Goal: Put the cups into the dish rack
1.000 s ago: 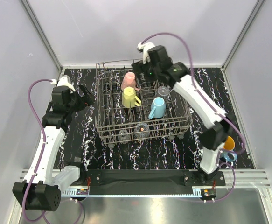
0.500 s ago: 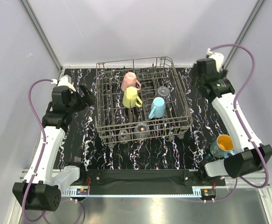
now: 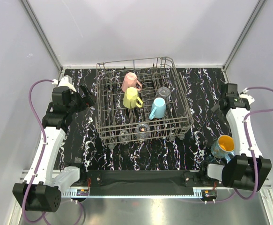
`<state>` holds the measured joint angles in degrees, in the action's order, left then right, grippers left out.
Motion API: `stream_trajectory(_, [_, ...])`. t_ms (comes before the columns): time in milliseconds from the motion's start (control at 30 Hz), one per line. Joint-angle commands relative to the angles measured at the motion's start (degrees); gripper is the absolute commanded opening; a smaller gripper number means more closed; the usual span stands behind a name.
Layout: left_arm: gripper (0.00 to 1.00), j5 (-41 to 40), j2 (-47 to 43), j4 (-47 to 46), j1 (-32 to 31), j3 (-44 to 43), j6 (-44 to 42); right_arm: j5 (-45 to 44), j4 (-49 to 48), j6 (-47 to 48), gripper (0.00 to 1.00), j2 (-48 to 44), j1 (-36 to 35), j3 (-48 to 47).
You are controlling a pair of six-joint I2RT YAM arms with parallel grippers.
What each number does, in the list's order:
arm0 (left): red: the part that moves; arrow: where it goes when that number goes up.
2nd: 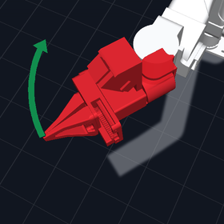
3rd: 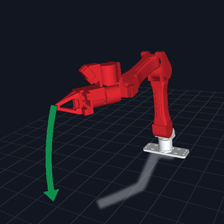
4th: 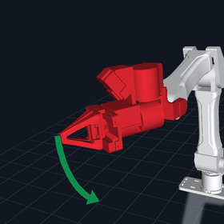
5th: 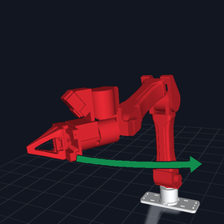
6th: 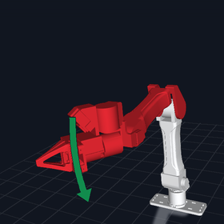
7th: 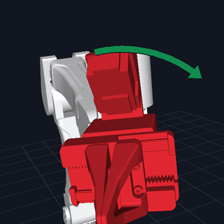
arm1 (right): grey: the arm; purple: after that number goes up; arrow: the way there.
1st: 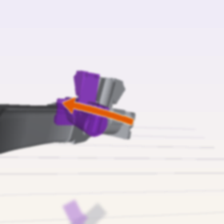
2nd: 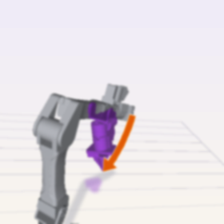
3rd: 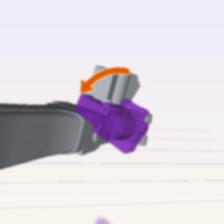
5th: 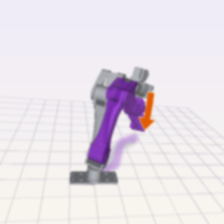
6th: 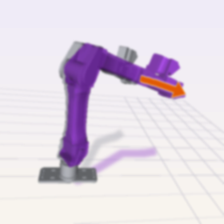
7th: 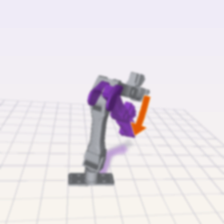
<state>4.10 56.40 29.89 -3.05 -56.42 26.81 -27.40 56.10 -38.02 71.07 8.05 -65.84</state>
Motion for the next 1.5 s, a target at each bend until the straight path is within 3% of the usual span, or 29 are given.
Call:
stream_trajectory(0, [0.99,1.2,-0.5,-2.6,0.1,-0.5,-0.4,-3.0,8.3,-10.7,0.92,-3.7,0.2,1.0])
stream_trajectory(267, [0.99,2.2,-0.1,-2.8,0.1,-0.6,-0.3,-4.9,8.8,-15.0,0.81,-9.1,0.5,9.0])
stream_trajectory(967, [0.99,1.1,0.6,-2.3,0.1,-0.7,-0.6,0.5,-5.0,-13.4,0.72,2.1,5.7,19.1])
stream_trajectory(1200, [0.99,0.9,0.8,-2.3,0.1,-0.6,-0.6,0.9,-7.2,-13.5,0.5,4.6,5.8,20.0])
stream_trajectory(1467, [0.99,1.8,1.1,-2.7,0.1,-0.6,-0.6,1.0,-7.5,-14.2,0.05,5.7,5.8,18.6])
